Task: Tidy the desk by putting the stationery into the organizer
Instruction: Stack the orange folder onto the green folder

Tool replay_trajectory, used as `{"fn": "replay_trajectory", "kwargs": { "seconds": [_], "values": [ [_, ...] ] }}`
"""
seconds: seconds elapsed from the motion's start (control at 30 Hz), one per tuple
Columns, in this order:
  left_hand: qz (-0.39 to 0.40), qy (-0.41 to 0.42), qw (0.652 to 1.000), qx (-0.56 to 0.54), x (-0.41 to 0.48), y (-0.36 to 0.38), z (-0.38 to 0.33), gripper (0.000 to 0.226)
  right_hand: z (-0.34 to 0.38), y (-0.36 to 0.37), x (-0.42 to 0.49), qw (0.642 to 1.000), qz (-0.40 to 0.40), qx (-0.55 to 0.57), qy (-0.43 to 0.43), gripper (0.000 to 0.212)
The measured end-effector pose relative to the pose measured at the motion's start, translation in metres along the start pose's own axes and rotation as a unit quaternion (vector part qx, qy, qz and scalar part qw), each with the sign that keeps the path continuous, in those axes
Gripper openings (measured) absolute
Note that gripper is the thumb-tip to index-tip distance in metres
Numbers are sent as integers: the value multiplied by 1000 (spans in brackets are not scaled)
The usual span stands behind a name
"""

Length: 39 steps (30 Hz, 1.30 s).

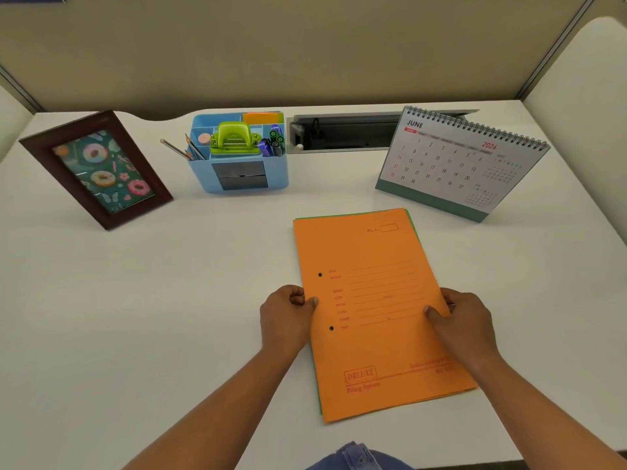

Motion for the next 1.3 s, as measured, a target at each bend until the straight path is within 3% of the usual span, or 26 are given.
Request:
{"fn": "replay_trajectory", "kwargs": {
  "seconds": [0.2, 0.53, 0.77, 0.93, 1.3],
  "values": [
    [-25, 12, 1000, 12, 18, -21, 6, 14, 16, 14, -4, 999, 36, 21, -19, 28],
    [-5, 50, 999, 8, 25, -25, 11, 26, 19, 19, 5, 998, 17, 62, 2, 30],
    [-18, 58, 998, 29, 27, -23, 12, 32, 16, 25, 11, 1000, -4, 23, 8, 40],
    [-18, 33, 999, 2, 30, -26, 20, 18, 15, 32, 12, 1000, 3, 14, 7, 42],
    [-19, 46, 999, -21, 34, -28, 29, 17, 7, 32, 9, 997, 0, 78, 11, 35]
  ]
}}
Point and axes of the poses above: each hand's wrist, its own x-axis towards the middle knuckle, its own y-axis out of the palm, z = x × y, the point moved 2 cm from there along x, towards the middle knuckle, and after that the axes turned 11 degrees about y, right-handed, at the moved point
